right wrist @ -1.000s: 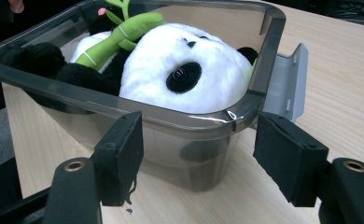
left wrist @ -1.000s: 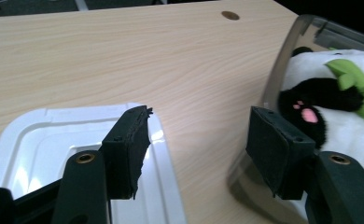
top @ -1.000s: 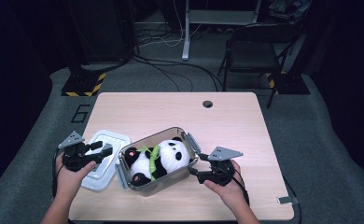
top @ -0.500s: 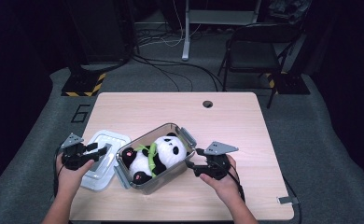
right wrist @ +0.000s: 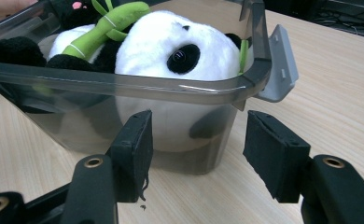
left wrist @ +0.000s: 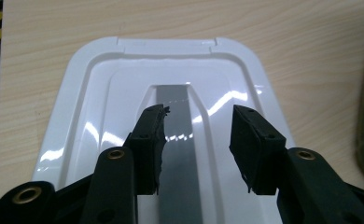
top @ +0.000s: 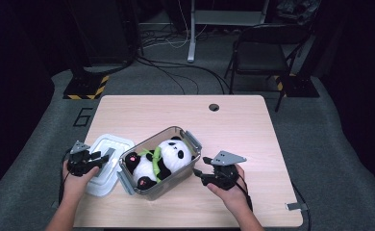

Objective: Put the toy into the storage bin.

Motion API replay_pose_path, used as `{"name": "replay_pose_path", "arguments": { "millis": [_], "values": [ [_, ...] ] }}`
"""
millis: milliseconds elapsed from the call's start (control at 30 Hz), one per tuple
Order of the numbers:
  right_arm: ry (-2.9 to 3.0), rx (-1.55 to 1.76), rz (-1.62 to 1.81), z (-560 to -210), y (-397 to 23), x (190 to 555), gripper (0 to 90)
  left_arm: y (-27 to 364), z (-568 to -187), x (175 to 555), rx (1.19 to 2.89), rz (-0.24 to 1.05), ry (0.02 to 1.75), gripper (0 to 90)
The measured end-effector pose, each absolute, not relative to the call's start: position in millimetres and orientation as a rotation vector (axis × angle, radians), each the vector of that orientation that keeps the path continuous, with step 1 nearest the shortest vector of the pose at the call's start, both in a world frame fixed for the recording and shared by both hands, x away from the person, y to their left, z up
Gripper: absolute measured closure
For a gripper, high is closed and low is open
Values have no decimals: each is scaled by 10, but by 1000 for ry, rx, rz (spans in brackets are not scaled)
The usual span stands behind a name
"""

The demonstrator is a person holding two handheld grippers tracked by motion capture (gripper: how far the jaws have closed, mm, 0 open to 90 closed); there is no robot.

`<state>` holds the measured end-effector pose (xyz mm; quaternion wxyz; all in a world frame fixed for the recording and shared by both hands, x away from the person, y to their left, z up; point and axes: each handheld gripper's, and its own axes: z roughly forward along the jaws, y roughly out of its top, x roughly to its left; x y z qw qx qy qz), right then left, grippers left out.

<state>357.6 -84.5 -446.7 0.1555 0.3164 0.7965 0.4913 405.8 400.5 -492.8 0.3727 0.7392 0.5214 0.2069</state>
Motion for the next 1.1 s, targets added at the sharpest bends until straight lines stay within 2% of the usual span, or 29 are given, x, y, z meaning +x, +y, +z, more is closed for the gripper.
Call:
{"name": "replay_pose_path", "arguments": {
  "millis": [1100],
  "values": [
    [2219, 944, 1422, -4453, -1050, 3501, 415, 3935, -5048, 4128, 1937, 528, 1345, 554]
  ]
}}
